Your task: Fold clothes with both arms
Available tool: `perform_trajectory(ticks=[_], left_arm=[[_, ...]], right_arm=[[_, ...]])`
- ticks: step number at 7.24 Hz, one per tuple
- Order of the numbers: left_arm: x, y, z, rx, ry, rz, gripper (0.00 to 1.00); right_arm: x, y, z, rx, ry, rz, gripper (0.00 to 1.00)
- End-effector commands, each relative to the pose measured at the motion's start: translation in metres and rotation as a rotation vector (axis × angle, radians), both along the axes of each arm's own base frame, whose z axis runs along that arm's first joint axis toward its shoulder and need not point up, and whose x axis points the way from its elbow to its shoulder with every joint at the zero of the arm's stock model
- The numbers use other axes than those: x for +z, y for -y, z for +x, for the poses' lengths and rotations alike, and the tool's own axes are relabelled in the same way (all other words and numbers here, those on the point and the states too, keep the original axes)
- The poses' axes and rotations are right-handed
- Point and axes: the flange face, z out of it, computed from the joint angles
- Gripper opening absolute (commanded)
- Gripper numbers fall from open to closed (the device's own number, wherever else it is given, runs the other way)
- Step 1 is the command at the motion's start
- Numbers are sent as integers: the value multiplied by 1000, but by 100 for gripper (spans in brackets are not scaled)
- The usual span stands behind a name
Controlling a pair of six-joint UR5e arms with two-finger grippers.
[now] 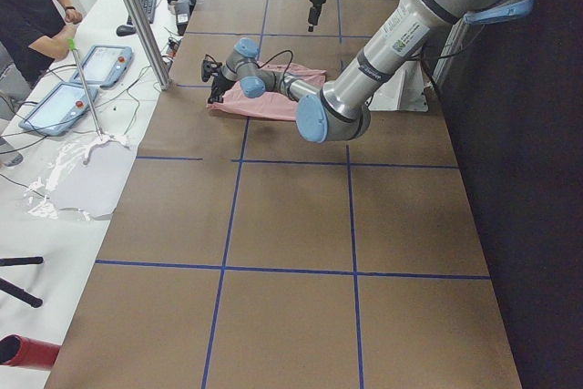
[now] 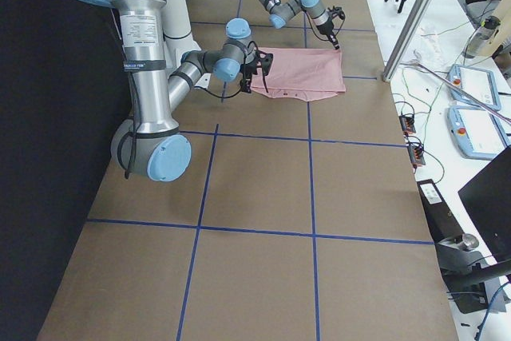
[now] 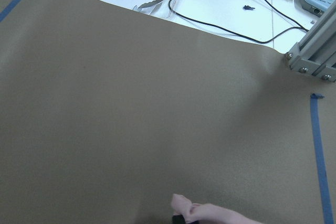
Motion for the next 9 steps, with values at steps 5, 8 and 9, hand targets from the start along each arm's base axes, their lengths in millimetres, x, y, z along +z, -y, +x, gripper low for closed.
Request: perform_trajectory(ticks=[5, 8, 9], left_arm=[[-1, -103, -102, 133, -144, -159, 100], [-7, -262, -70, 65, -208, -518, 100], [1, -314, -27, 40, -169, -601, 100]], right_arm=[[-20, 8, -6, 10, 25, 15, 100], [-18, 9, -6, 9, 20, 16, 100], [-17, 9, -5, 12, 18, 19, 100]])
